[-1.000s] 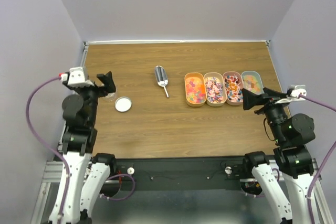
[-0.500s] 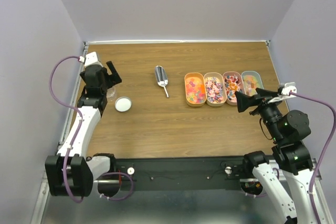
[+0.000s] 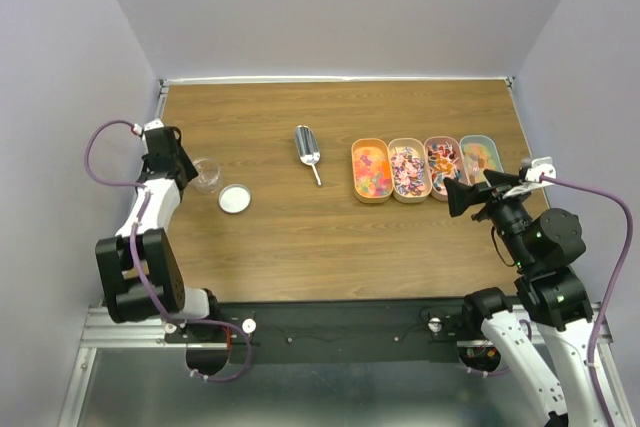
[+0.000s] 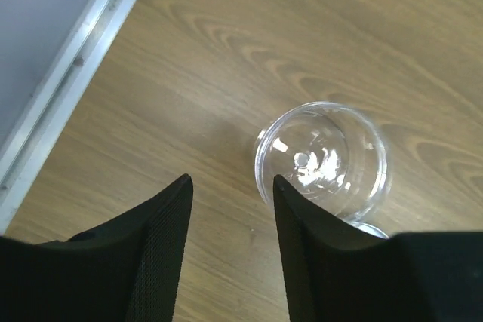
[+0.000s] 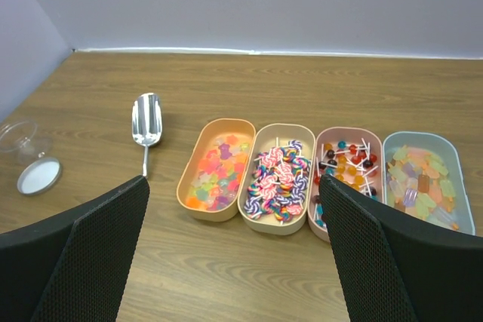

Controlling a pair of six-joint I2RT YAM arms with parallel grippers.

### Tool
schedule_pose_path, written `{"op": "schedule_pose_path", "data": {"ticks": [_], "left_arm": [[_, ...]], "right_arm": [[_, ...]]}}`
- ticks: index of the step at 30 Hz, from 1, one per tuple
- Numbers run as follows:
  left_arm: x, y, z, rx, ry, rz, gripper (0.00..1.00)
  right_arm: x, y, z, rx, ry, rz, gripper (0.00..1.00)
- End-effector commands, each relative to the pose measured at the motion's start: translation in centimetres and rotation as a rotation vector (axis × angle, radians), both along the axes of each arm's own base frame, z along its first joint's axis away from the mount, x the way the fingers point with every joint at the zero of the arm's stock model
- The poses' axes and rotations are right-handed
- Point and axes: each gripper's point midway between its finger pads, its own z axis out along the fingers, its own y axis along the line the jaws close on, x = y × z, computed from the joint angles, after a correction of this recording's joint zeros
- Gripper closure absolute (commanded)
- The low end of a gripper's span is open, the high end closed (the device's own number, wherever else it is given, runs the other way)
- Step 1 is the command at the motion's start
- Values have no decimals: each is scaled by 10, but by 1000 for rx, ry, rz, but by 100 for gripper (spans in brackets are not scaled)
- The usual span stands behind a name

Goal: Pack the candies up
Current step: Pick up the packing bottle from the center of the board.

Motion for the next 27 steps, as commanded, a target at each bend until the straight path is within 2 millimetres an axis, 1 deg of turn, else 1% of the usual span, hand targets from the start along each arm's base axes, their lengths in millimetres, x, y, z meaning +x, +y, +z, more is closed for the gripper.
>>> {"op": "schedule_pose_path", "data": {"ticks": [1, 2, 4, 5, 7, 9, 13, 14, 17, 19, 22, 23, 25, 26, 27], "left_arm": [[-5, -2, -29, -17, 123, -53, 52], [-4, -3, -32, -17, 128, -61, 52], [2, -3, -31, -19, 115, -67, 52], [4, -6, -33, -31, 117, -81, 52], [11, -6, -28, -37, 102, -85, 52], [14, -8, -27, -48, 100, -92, 52], [17, -6, -5, -41, 56, -77, 52], [17, -6, 4, -33, 33, -75, 52], [21, -8, 21, -30, -15, -92, 51], [26, -10, 25, -37, -24, -108, 50], [29, -12, 13, -54, 8, -123, 49], [30, -14, 4, -65, 31, -129, 49], [32, -20, -5, -77, 52, -150, 49], [32, -22, -13, -83, 73, -157, 49], [33, -24, -16, -85, 79, -164, 49]], "right_arm": [[1, -4, -10, -30, 22, -20, 0], [1, -4, -10, -30, 22, -19, 0], [1, -4, -10, -34, 22, -19, 0], [2, -4, -11, -35, 25, -19, 0], [2, -3, -12, -35, 27, -19, 0], [3, -3, -13, -34, 30, -19, 0], [4, -3, -13, -36, 37, -18, 0], [5, -3, -14, -39, 40, -18, 0], [7, -3, -16, -47, 47, -20, 0], [8, -2, -18, -51, 54, -18, 0], [9, -2, -19, -53, 60, -19, 0], [9, -2, -19, -53, 60, -18, 0], [10, -2, -21, -53, 67, -18, 0], [10, -2, -22, -55, 69, -18, 0], [11, -1, -22, -54, 70, -18, 0]]}}
